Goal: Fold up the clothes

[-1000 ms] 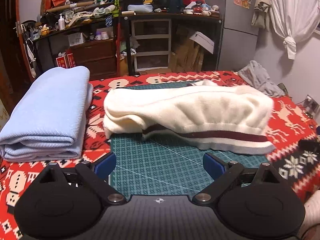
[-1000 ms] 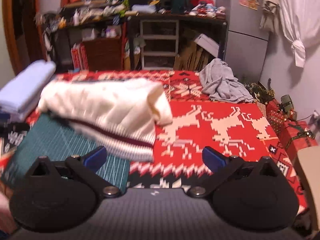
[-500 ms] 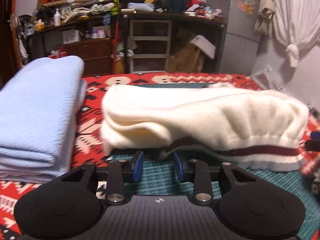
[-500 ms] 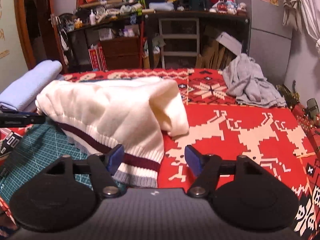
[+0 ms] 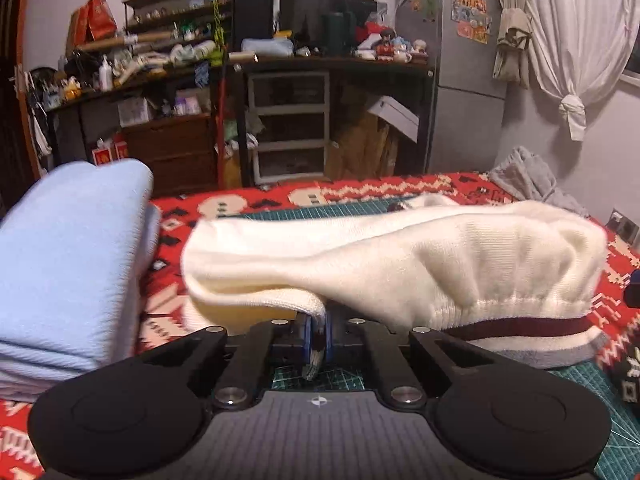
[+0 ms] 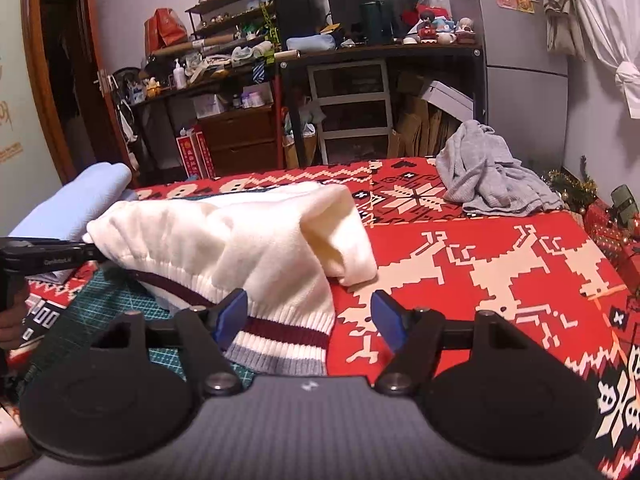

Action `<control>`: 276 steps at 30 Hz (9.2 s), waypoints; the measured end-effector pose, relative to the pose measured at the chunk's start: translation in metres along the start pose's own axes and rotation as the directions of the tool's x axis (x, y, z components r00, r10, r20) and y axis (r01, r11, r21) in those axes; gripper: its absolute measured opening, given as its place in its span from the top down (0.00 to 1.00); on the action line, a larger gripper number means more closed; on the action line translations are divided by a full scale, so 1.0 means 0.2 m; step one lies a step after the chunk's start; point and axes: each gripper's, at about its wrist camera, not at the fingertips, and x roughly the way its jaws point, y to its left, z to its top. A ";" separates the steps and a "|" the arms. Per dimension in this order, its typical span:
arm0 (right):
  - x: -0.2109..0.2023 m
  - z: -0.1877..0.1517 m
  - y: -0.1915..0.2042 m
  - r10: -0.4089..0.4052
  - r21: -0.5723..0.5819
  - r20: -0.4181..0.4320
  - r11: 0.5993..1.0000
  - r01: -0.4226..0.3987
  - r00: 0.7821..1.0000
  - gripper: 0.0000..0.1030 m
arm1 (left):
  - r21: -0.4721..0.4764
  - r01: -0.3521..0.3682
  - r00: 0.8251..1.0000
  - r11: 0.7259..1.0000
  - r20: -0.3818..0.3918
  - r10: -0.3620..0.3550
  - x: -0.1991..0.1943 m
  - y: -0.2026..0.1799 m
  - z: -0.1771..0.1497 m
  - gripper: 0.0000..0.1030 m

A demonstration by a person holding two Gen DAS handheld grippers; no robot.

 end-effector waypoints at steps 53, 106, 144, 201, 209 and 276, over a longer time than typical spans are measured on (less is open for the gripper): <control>-0.31 -0.20 -0.03 -0.020 -0.025 -0.241 1.000 0.014 0.970 0.92 | -0.138 0.069 0.963 0.988 -0.251 -0.102 -0.53 0.08 -0.32 0.91; 0.12 -0.24 0.27 0.061 -0.270 -0.181 0.957 -0.110 0.982 0.00 | 0.147 0.170 0.979 0.974 -0.140 -0.150 -0.05 -0.17 -0.32 0.00; 0.66 0.73 -0.10 0.052 -0.306 -0.195 0.945 -0.111 0.979 0.28 | 0.870 0.252 0.967 0.424 -0.245 -0.072 0.62 0.08 0.23 0.64; 1.40 1.31 -0.14 -0.077 -0.182 -0.145 0.982 0.050 0.986 0.38 | 0.239 -0.037 0.986 0.970 -0.151 0.075 0.95 0.22 0.97 0.39; 0.83 1.07 -0.02 0.068 -0.091 -0.185 0.992 -0.086 0.980 0.12 | 0.155 0.082 0.987 0.984 -0.152 -0.059 0.50 0.06 0.70 0.21; -0.28 0.05 0.01 0.000 0.168 -0.216 0.985 0.037 0.976 0.05 | -0.222 -0.098 0.956 0.970 -0.291 0.030 -0.43 0.16 -0.08 0.25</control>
